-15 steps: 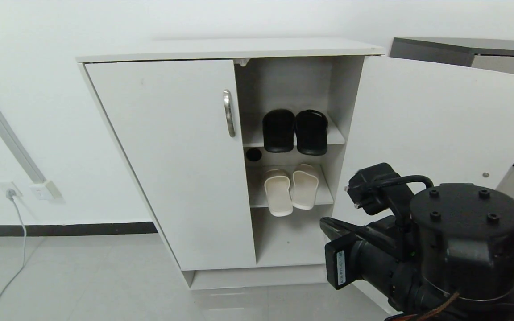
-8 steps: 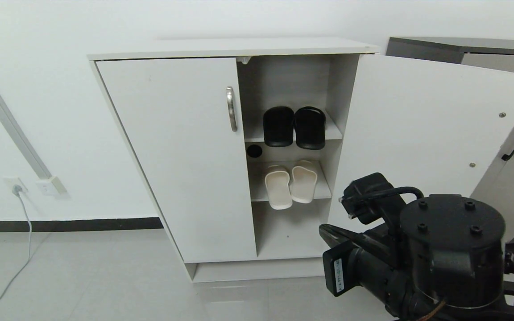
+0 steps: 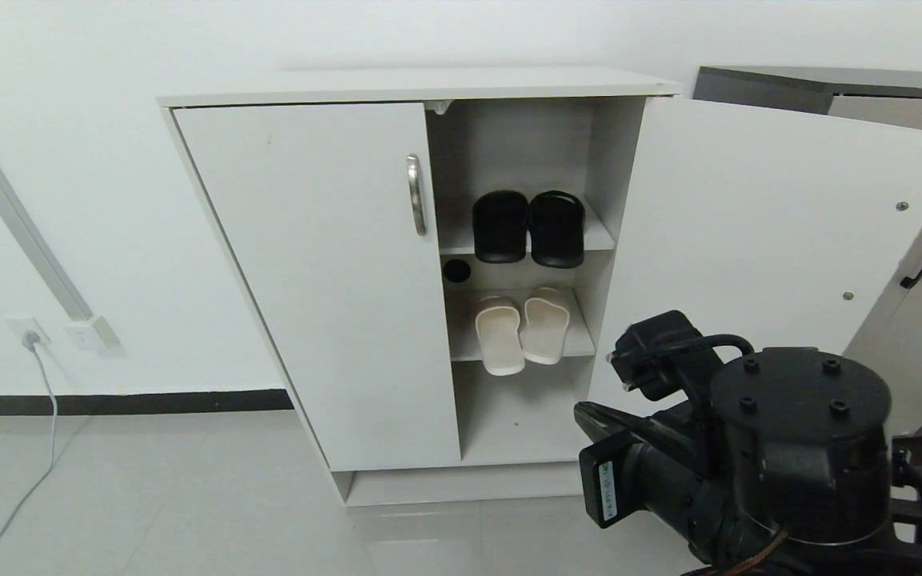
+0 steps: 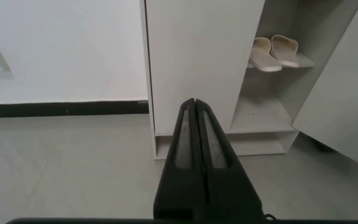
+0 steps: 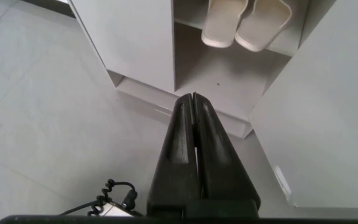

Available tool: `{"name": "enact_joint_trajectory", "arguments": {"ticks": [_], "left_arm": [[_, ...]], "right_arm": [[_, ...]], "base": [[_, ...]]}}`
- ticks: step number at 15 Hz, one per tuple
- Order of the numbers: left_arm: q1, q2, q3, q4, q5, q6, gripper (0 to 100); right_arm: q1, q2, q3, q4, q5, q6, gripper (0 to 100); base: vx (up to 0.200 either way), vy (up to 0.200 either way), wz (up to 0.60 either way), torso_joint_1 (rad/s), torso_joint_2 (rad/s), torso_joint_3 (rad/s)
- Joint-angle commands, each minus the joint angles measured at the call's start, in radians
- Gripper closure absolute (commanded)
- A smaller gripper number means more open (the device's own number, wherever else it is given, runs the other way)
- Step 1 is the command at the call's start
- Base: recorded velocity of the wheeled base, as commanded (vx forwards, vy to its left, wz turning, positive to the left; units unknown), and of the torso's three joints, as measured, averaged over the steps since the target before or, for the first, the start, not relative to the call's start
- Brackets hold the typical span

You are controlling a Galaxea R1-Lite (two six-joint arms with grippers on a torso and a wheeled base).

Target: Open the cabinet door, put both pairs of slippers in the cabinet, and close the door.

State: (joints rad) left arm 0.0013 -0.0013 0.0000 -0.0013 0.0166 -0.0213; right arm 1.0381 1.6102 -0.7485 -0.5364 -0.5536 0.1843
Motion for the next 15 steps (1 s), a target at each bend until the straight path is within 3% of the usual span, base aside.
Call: {"name": "enact_joint_trajectory", "arguments": {"ticks": [1,6,15], "left_arm": [[0.0,0.001,0.0,0.0,0.0,0.0,100],[0.0,0.001,0.0,0.0,0.0,-0.002,100],[0.0,0.001,0.0,0.0,0.002,-0.002,100]], "right_arm": [[0.0,0.004,0.001,-0.001,0.0,0.0,100],[0.0,0.004,0.001,0.001,-0.002,-0.002,100],[0.0,0.005,0.001,0.003,-0.002,-0.003,100]], "base": [[0.0,0.0,0.0,0.0,0.0,0.0],[0.0,0.0,0.0,0.012,-0.15,-0.233],[0.0,0.0,0.0,0.097,-0.5,-0.351]]}}
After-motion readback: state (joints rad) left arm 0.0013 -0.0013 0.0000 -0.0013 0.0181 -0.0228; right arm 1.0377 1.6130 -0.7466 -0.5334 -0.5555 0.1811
